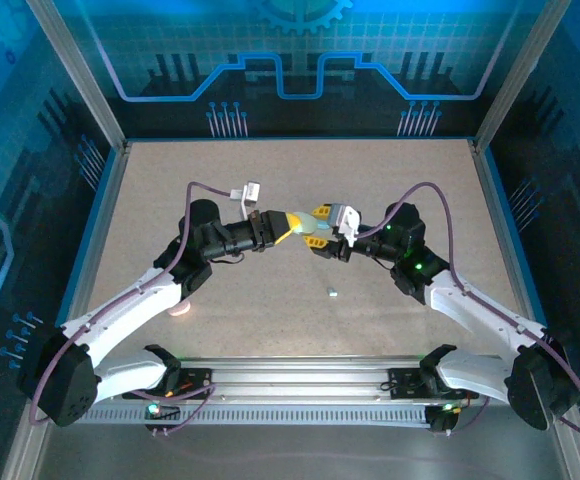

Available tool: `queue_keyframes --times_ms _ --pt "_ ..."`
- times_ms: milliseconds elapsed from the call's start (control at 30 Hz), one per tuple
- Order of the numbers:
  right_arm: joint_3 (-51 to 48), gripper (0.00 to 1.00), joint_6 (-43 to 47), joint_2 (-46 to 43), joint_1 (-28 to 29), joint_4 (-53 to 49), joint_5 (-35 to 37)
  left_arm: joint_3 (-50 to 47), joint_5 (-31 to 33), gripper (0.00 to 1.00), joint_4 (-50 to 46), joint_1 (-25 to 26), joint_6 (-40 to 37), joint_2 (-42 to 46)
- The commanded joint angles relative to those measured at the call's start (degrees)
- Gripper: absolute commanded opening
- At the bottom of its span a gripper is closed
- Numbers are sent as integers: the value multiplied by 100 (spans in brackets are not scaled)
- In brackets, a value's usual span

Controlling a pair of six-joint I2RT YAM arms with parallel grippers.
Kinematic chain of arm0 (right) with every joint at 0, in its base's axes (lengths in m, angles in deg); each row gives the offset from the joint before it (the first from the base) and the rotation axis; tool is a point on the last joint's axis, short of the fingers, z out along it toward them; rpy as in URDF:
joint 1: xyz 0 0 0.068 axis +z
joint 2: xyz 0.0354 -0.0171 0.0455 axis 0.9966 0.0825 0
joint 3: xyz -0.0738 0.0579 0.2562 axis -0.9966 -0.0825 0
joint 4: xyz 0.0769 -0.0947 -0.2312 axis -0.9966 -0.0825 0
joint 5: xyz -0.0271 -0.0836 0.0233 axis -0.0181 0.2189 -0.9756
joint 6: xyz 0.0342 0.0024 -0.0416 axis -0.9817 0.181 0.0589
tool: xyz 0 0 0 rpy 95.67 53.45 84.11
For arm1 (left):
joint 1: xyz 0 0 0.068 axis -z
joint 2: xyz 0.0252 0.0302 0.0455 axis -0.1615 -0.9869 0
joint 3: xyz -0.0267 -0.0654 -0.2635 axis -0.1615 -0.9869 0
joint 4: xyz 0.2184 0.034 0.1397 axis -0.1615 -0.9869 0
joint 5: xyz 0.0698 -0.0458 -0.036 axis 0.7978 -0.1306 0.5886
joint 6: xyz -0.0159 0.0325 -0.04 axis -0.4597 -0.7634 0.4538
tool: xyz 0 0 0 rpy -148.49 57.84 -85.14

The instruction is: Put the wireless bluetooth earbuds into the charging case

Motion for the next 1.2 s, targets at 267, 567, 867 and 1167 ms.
queue_keyframes --times_ms 267,567,867,1167 --pt "135 32 -233 -42 -156 213 -369 -15 -127 19 144 10 -70 113" --pt "845 28 -534 217 -485 -1228 -1829 74 -256 58 -346 28 -2461 507" --pt "2007 29 -580 768 -543 -2638 -2857 15 -926 64 -207 59 -5746 640" --pt "2281 30 -447 912 -543 -3058 -3103 63 -907 61 -213 128 -6330 660"
